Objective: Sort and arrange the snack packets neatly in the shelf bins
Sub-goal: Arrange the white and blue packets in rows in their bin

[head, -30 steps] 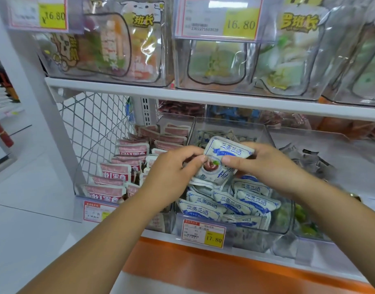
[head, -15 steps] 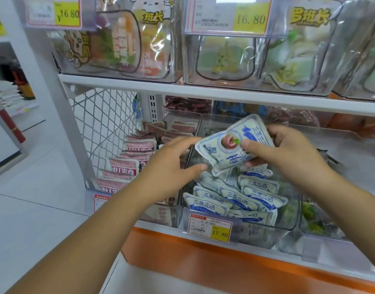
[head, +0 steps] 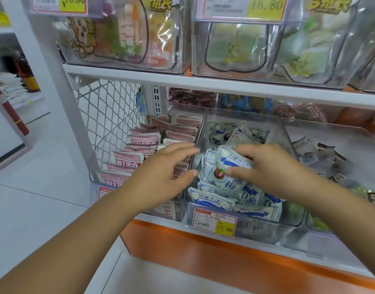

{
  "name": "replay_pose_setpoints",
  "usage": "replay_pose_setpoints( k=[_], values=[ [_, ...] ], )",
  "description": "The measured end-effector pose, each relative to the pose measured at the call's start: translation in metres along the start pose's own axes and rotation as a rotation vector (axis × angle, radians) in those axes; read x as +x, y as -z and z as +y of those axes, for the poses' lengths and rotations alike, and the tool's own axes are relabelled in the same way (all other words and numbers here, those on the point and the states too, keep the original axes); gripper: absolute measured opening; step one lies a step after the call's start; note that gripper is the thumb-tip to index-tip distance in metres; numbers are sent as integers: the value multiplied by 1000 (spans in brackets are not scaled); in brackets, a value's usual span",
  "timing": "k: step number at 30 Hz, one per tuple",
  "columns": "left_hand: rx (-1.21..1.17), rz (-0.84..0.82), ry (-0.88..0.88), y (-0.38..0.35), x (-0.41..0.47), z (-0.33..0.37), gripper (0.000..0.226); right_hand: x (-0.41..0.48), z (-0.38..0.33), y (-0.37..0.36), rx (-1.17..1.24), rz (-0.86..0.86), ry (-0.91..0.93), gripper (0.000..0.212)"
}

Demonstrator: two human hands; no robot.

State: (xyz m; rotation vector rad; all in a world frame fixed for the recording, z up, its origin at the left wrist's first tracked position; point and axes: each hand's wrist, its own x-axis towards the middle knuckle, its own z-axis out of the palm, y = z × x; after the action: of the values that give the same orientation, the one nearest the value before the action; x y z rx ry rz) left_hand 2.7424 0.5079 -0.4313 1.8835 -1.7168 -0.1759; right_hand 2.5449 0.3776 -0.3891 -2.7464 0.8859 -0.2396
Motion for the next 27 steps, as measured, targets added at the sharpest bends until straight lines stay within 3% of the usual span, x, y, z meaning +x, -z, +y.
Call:
replay_pose_setpoints(
  k=[7,13,17,21,24,27],
  values=[
    [75,-26,-44,-6,7,11,68,25,-15,-34,-27,-50,152,25],
    [94,-4,-105,-6,8,5,70,36,10,-26,281,21,114,15],
    [178,27,-164,-9,14,1,56,38,5,-32,163,-161,179,28],
    [339,-5,-269,-5,23,13,55,24,20,18,55,-304,-18,59],
    [374,-93,-272,-4,32,37,49,14,22,13,-11,-309,-127,43],
    [502,-192,-275,-3,49,48,33,8,18,-16,-264,-327,-27,38]
  ],
)
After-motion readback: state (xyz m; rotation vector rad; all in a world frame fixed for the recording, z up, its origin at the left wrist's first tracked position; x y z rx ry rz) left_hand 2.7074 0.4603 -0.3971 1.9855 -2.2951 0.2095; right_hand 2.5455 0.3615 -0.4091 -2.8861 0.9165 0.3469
